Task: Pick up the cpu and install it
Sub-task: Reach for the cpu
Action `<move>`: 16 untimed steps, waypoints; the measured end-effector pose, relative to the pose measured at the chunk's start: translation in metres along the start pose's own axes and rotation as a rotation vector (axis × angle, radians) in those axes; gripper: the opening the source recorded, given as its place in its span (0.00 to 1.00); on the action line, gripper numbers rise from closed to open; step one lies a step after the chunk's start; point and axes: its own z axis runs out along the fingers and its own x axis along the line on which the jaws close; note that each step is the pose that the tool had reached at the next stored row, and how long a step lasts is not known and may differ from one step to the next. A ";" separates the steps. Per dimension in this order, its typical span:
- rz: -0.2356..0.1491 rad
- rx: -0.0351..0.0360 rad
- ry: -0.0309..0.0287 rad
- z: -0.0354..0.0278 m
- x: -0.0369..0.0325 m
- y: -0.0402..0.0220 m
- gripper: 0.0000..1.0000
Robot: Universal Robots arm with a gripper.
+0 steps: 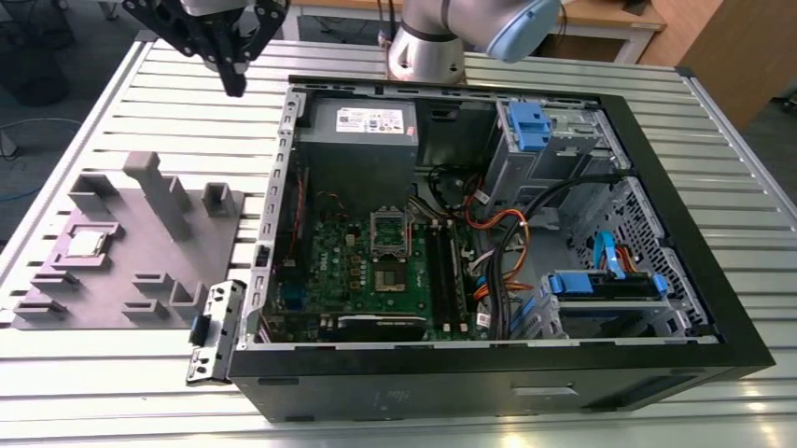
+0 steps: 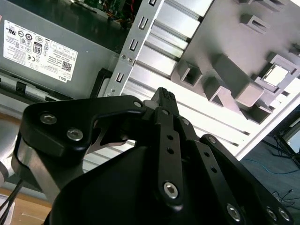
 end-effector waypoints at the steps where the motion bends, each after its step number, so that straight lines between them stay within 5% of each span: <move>1: 0.000 0.0000 0.0000 -0.0001 0.0018 -0.0001 0.11; 6: 0.000 0.0000 -0.0001 -0.0004 0.0105 -0.0008 0.11; 16: 0.000 0.0001 -0.0002 -0.0006 0.0135 -0.0010 0.11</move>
